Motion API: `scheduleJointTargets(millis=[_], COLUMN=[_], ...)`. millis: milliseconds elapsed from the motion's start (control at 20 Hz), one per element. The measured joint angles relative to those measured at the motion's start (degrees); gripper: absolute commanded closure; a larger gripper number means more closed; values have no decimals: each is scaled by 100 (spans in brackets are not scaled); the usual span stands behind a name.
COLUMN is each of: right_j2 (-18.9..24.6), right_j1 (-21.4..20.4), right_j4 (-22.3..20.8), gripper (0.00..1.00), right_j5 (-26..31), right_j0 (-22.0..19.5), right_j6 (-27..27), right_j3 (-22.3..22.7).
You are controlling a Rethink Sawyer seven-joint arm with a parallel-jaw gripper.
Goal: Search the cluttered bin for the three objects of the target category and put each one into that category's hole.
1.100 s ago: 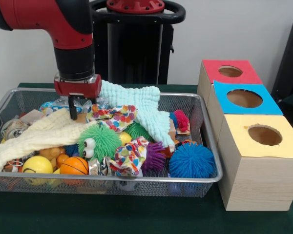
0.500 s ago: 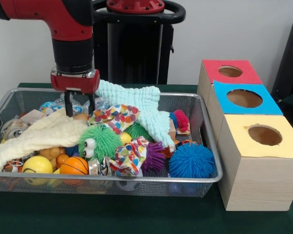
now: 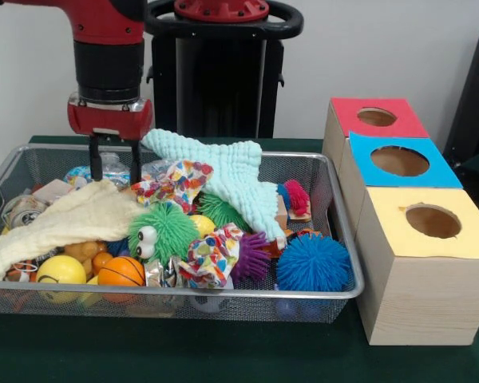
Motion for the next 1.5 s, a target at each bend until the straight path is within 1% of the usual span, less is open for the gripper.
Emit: scheduleJointTargets(millis=[100,350,500,700,950,1250,1450,1500], right_j2=[2,82,158,234,343,411,538,580], right_j1=[-17,39,199,519,772,811,759,688], right_j4=[0,0,-6,-109,-253,-432,-482,-483], gripper=[0,0,0,0,0,0,0,0], right_j5=[0,0,-1,0,-1,-5,-4,-2], right_j0=[-28,-264,-461,-719,-993,-1137,-1227,-1269], right_j6=[0,0,0,0,0,0,0,0], right_j3=[-1,-4,-11,-12,-6,45,128,213])
